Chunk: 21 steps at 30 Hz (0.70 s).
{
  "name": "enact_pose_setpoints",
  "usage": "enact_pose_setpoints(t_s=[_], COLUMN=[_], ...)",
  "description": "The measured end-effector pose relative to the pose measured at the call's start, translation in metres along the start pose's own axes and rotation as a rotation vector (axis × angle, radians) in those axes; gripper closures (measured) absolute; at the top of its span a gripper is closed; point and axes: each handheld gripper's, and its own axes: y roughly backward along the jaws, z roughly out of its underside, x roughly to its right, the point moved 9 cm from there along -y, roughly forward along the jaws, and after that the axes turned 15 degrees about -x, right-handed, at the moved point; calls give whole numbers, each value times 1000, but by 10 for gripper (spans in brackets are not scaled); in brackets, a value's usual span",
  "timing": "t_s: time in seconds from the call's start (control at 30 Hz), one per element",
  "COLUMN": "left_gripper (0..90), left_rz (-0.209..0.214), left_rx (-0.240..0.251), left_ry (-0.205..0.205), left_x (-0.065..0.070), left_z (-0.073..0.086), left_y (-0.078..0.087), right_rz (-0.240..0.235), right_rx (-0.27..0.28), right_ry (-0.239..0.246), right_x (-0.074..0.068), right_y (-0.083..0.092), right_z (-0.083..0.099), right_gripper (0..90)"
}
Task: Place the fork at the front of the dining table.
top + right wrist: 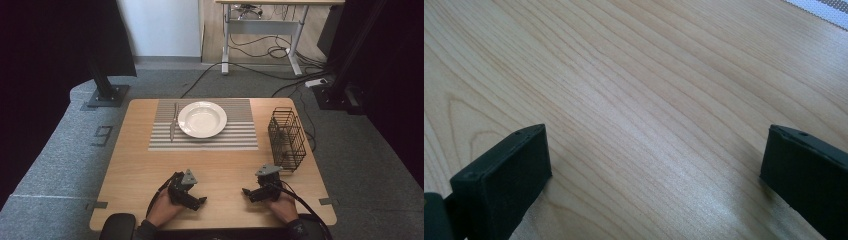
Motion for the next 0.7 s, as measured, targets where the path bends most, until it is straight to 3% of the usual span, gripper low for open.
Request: enact_pose_setpoints(t_s=[0.2, 0.7], left_gripper=[1, 0], left_rz=[-7, -4], left_rx=[1, -7], left_ry=[13, -11], left_x=[0, 1], left_z=[1, -6], left_y=[0, -2], right_rz=[2, 6], right_rx=[1, 0], right_ry=[0, -10], right_x=[0, 0], right_y=[0, 1], right_z=[0, 1], right_gripper=[0, 0])
